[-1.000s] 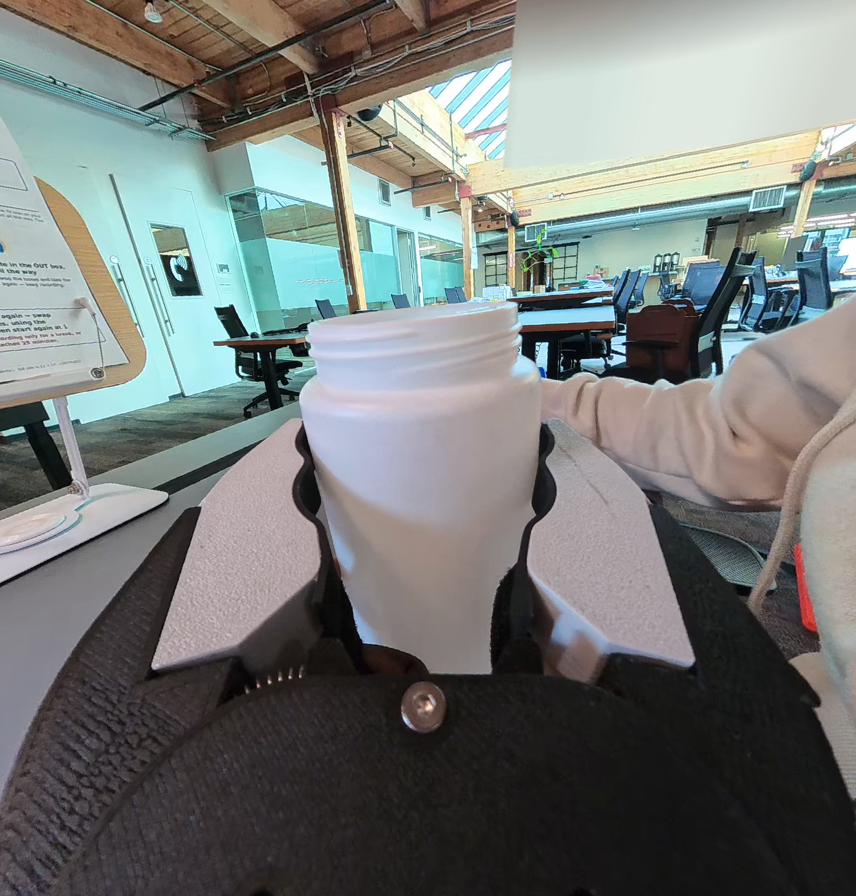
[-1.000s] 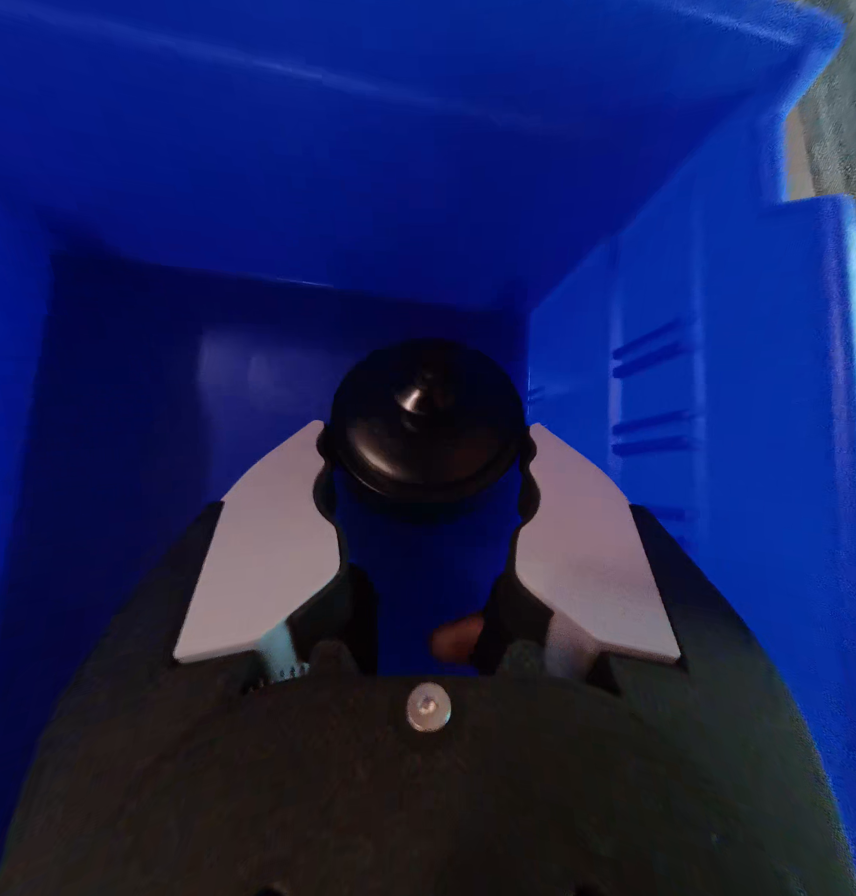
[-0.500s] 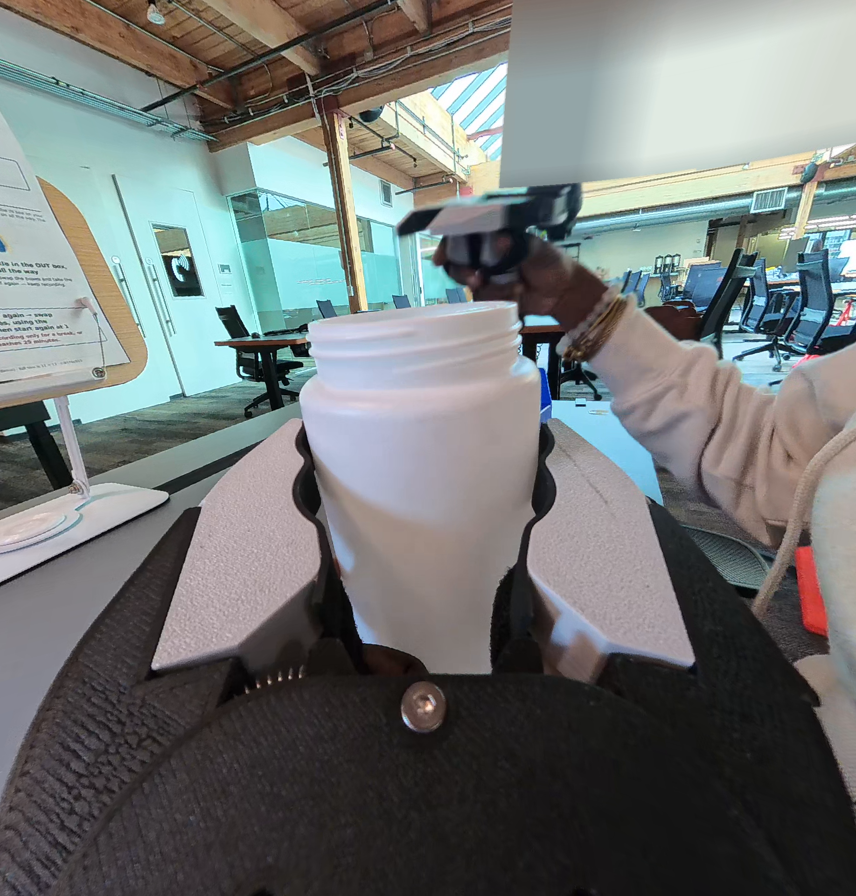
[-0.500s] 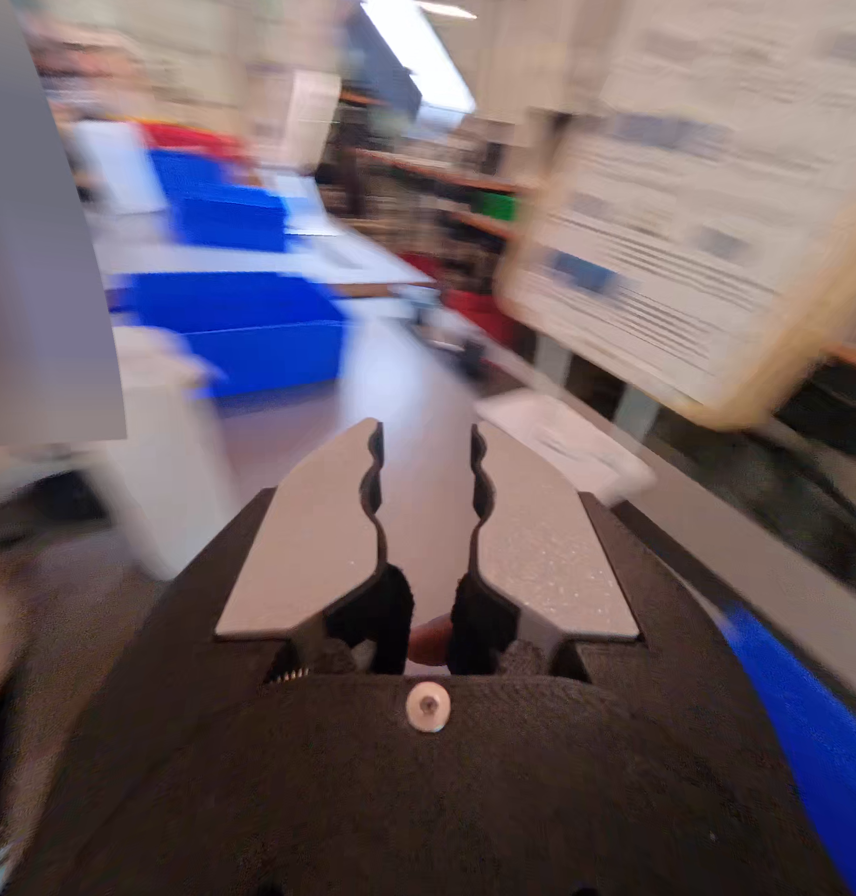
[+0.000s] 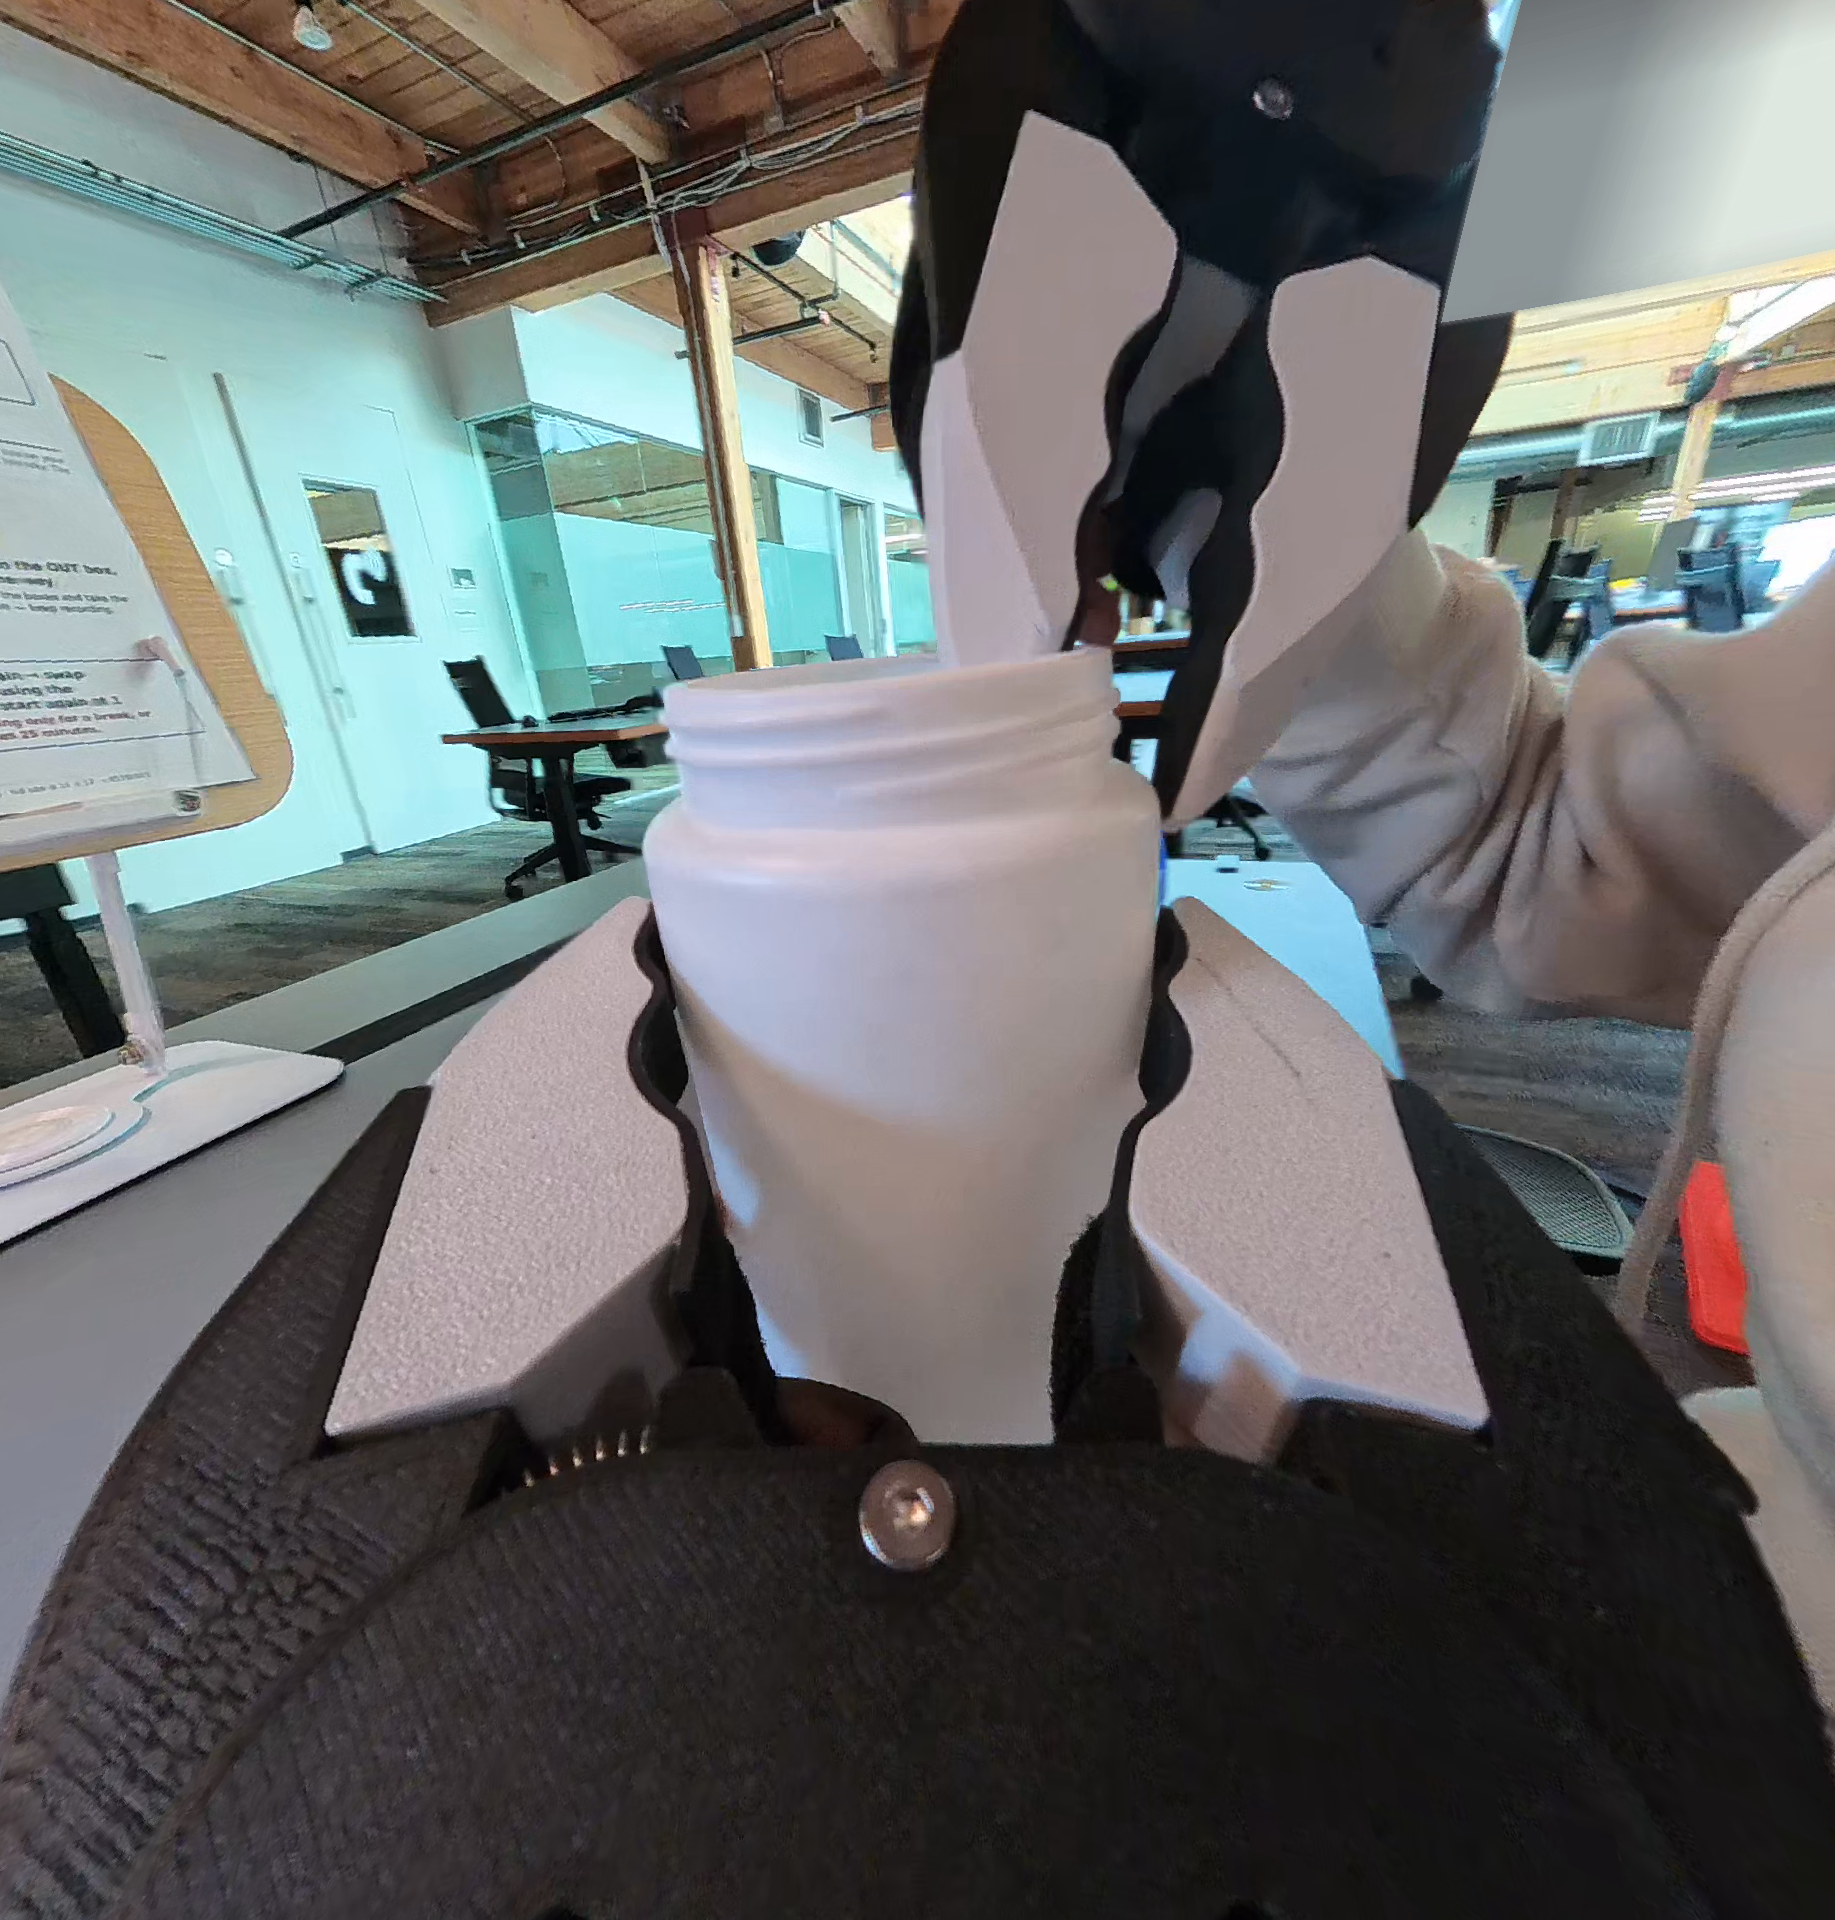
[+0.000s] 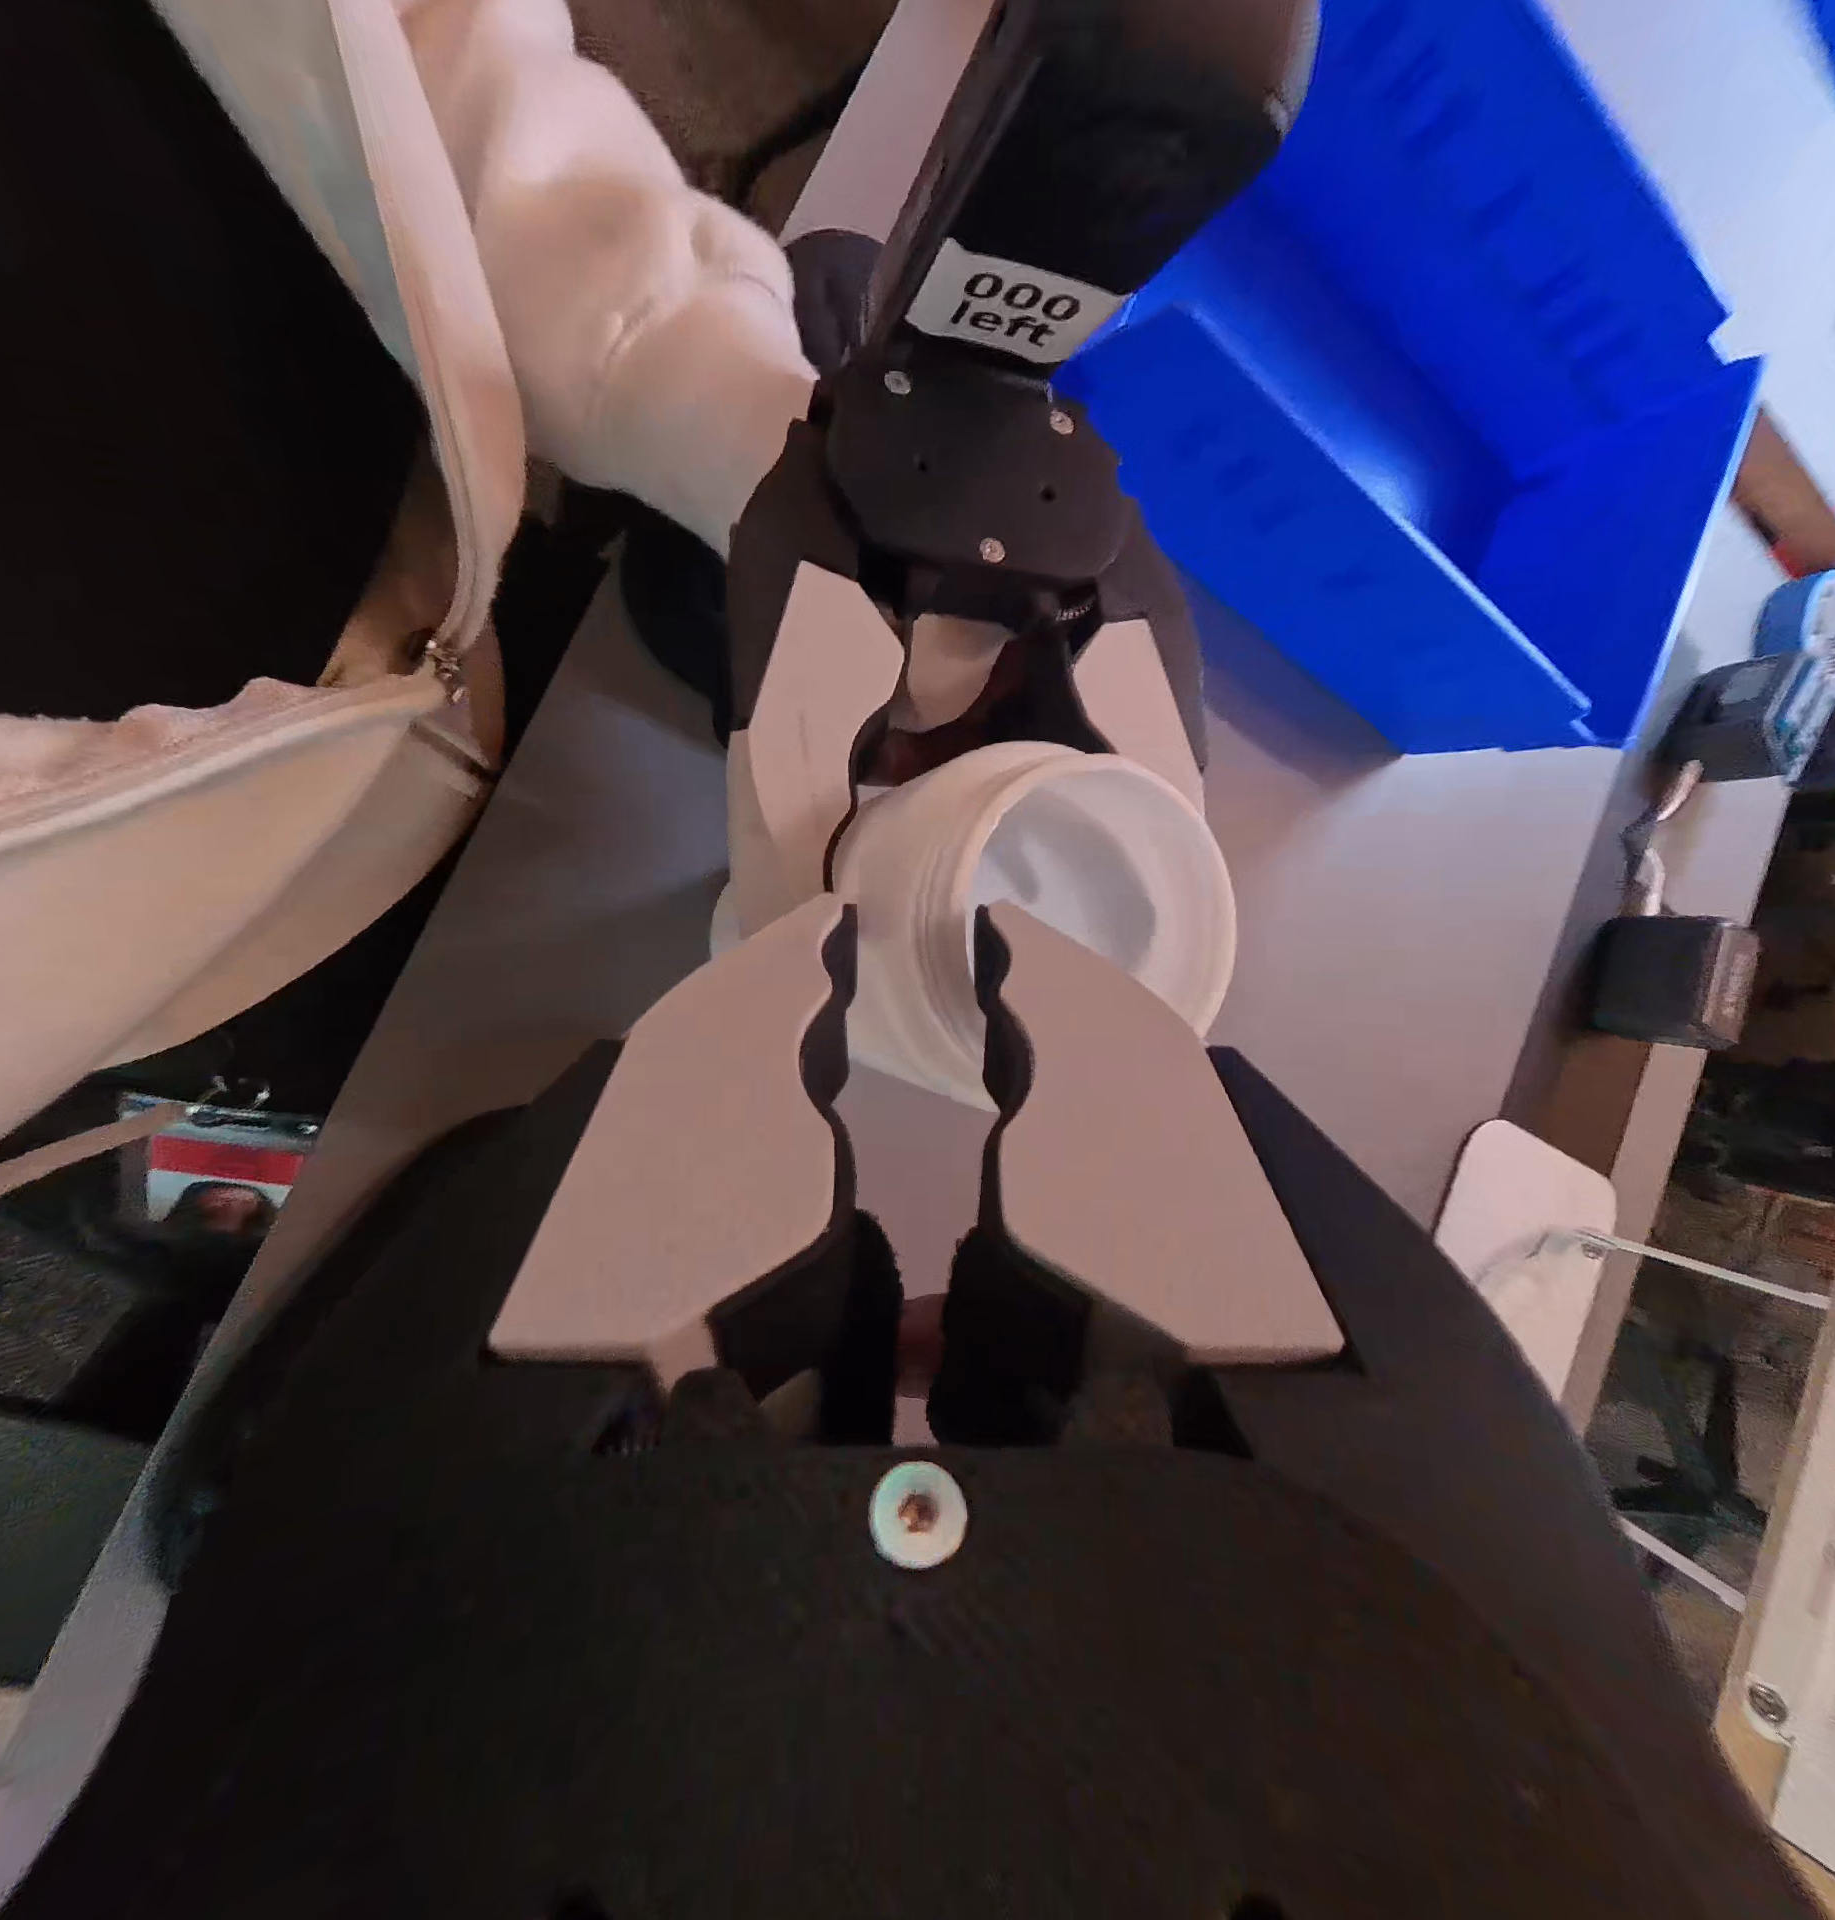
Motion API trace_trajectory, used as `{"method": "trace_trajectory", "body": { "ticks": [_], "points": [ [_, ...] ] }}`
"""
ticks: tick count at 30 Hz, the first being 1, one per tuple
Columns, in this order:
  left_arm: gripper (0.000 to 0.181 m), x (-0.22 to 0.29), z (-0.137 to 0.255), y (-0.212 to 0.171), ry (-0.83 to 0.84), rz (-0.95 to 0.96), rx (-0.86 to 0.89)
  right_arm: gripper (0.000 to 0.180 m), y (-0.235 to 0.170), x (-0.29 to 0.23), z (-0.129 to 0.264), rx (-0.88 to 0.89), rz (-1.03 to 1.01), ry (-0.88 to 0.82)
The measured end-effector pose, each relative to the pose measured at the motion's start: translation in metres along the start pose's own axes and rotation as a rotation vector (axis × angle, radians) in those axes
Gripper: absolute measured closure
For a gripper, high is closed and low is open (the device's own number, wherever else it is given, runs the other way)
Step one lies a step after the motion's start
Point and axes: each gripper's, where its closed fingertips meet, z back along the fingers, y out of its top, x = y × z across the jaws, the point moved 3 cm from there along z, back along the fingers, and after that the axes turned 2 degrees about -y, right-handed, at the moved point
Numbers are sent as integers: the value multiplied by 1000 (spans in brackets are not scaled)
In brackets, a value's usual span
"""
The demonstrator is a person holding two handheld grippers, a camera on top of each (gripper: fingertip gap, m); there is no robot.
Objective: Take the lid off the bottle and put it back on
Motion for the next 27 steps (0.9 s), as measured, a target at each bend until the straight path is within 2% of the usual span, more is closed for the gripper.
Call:
{"method": "trace_trajectory", "body": {
  "ticks": [3,5,8,10,13,18,22,27],
  "points": [
    [95,2,4,5,-24,-7,38,165,0,-7,3,-13,-26,65],
    [94,-6,16,25,39,-14,204,172,-7,-13,5,-39,-9,46],
    [96,-33,45,46,198,76,433,173,-26,-7,17,-91,-2,-177],
    [99,-48,57,49,281,138,496,173,-38,-4,39,-89,-38,-339],
    [102,-59,56,41,357,174,468,174,-56,-7,84,-56,-143,-557],
    [103,-49,38,29,328,93,336,175,-109,-23,159,-182,-259,-923],
    [105,-42,28,22,326,-25,253,175,-156,-38,178,-235,-386,-995],
    [105,-37,21,14,312,-87,189,175,-226,-47,157,-254,-522,-959]
  ]
}}
